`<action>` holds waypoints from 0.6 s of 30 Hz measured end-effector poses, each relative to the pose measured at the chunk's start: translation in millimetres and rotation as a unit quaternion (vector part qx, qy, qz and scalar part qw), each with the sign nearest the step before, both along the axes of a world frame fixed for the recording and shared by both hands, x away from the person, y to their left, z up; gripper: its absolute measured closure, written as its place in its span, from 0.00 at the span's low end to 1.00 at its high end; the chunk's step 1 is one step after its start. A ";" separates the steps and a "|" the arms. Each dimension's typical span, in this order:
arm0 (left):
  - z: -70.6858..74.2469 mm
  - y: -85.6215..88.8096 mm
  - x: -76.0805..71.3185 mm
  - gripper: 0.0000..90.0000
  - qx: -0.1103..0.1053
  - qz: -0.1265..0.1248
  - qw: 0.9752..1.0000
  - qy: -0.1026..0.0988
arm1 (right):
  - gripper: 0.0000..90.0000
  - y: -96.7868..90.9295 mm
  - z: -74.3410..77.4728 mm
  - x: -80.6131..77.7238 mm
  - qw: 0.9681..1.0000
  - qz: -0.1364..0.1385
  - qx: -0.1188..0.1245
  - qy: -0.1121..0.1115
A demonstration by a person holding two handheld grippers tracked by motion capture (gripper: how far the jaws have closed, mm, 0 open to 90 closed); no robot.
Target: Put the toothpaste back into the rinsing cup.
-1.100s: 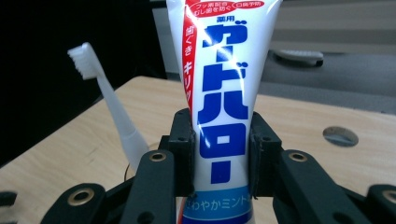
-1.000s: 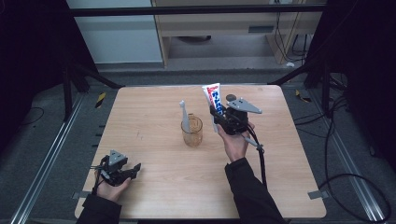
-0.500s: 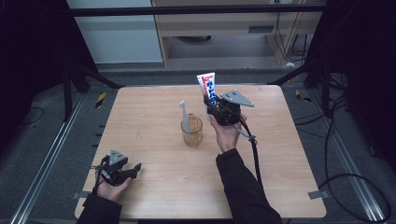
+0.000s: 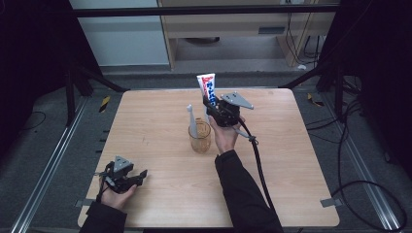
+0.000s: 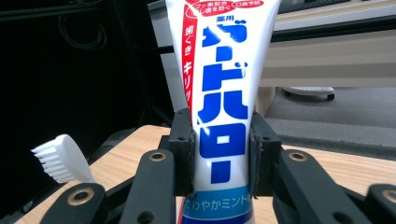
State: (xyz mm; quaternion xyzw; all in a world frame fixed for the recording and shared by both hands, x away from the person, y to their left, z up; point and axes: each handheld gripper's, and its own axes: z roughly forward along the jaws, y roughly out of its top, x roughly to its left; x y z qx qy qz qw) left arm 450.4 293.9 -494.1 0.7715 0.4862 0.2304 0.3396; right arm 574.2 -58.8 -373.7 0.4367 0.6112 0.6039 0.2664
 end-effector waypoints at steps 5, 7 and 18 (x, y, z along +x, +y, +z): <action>-0.2 0.1 0.3 0.41 -0.003 0.003 1.000 -0.002 | 0.76 4.4 -6.2 2.8 1.000 0.003 0.004 0.001; -0.3 0.1 0.5 0.41 -0.001 0.001 1.000 0.000 | 0.76 6.0 -10.9 3.9 1.000 0.003 0.005 0.004; -0.6 0.3 0.6 0.41 -0.001 0.001 1.000 0.000 | 0.76 11.5 -30.9 7.3 1.000 0.007 0.011 0.015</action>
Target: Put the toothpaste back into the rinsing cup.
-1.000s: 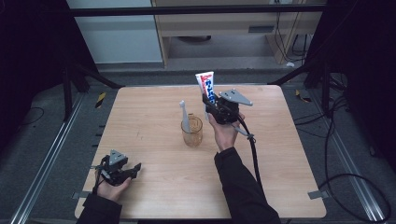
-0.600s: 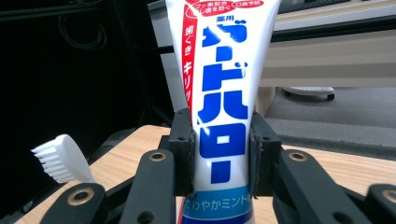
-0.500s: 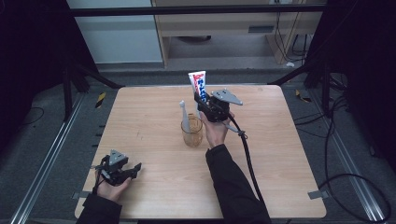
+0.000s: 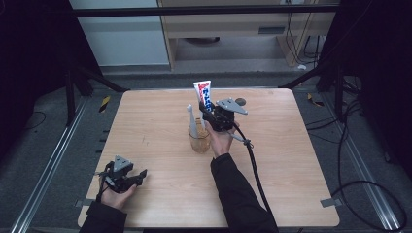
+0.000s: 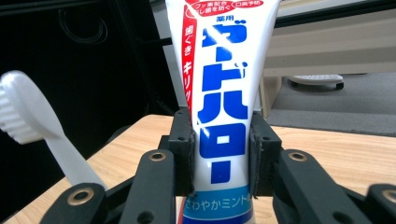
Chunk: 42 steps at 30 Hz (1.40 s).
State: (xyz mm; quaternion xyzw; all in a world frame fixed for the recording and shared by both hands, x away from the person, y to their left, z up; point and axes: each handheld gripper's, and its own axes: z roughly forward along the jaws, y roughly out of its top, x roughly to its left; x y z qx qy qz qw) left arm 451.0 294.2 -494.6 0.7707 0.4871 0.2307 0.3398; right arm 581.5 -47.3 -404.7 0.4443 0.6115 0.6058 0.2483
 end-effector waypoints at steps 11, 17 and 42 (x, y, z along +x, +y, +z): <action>-0.1 0.1 -0.1 0.41 0.002 -0.001 1.000 0.001 | 0.75 7.9 -13.6 2.0 1.000 0.006 -0.005 0.016; -0.2 0.1 -0.1 0.41 0.002 -0.001 1.000 0.001 | 0.74 11.2 -17.2 2.4 1.000 0.010 -0.015 0.024; -0.6 0.2 0.1 0.41 0.003 -0.001 1.000 0.002 | 0.69 14.9 -29.6 0.3 0.995 0.036 -0.059 0.065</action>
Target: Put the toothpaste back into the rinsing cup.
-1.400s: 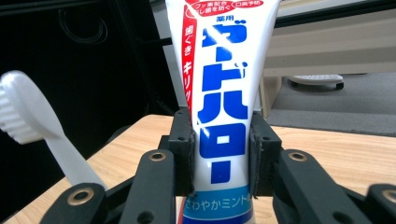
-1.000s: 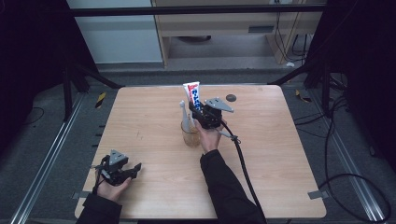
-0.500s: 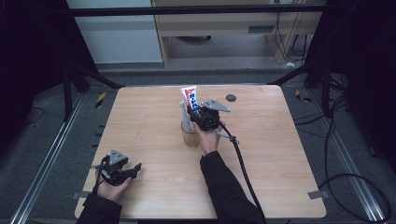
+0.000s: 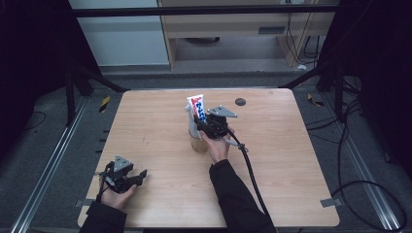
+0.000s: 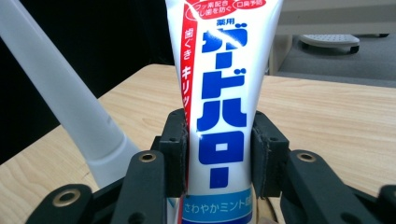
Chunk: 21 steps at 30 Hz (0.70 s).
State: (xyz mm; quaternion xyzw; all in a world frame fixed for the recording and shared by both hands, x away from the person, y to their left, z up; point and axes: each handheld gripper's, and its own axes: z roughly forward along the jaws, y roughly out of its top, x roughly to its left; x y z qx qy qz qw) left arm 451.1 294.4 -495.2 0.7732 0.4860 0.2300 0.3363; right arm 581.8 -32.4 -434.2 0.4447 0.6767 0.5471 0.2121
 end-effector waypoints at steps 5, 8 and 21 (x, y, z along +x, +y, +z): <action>-0.1 -0.3 0.1 0.41 0.001 0.000 1.000 0.000 | 0.68 -1.0 0.1 -3.3 1.000 0.006 -0.011 0.000; -0.2 -0.2 0.1 0.41 0.001 0.001 1.000 0.000 | 0.66 -2.3 0.9 -6.3 1.000 0.014 -0.017 0.003; -0.4 -0.4 0.1 0.41 0.002 0.002 1.000 0.001 | 0.61 -9.2 2.0 -13.0 0.996 0.039 -0.069 0.033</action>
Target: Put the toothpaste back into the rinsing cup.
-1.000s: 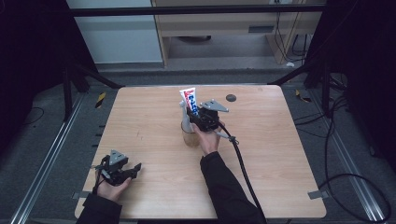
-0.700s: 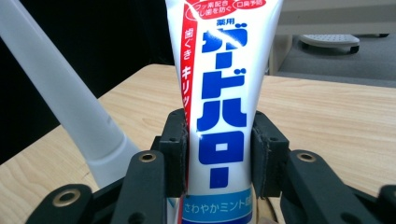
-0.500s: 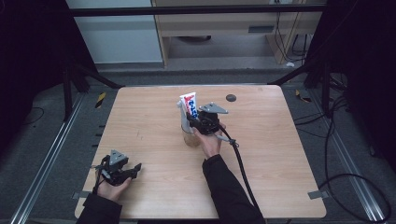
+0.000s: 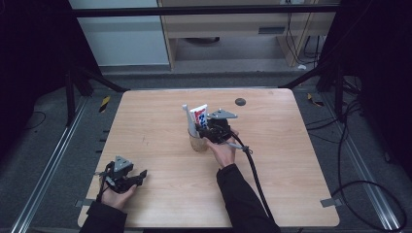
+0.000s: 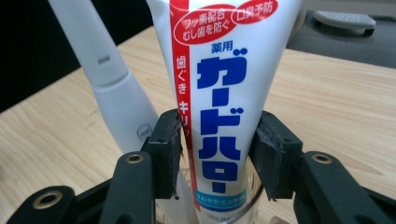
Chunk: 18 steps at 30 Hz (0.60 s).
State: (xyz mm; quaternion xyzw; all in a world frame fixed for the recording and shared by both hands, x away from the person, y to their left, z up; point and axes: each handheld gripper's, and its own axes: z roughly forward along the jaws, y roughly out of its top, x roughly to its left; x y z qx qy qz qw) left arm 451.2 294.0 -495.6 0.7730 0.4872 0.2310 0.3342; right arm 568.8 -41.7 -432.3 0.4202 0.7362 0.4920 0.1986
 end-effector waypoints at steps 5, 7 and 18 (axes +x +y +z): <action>-0.4 0.0 0.3 0.41 0.000 0.000 1.000 0.001 | 0.62 -3.6 0.9 -4.5 1.000 0.000 0.001 -0.007; -0.3 -0.2 0.2 0.41 0.000 0.000 1.000 0.001 | 0.62 -8.1 8.0 -9.3 1.000 -0.003 0.012 -0.025; -0.8 -0.4 0.0 0.41 -0.001 -0.001 1.000 0.004 | 0.44 -43.5 23.5 -38.7 1.000 0.010 -0.012 -0.018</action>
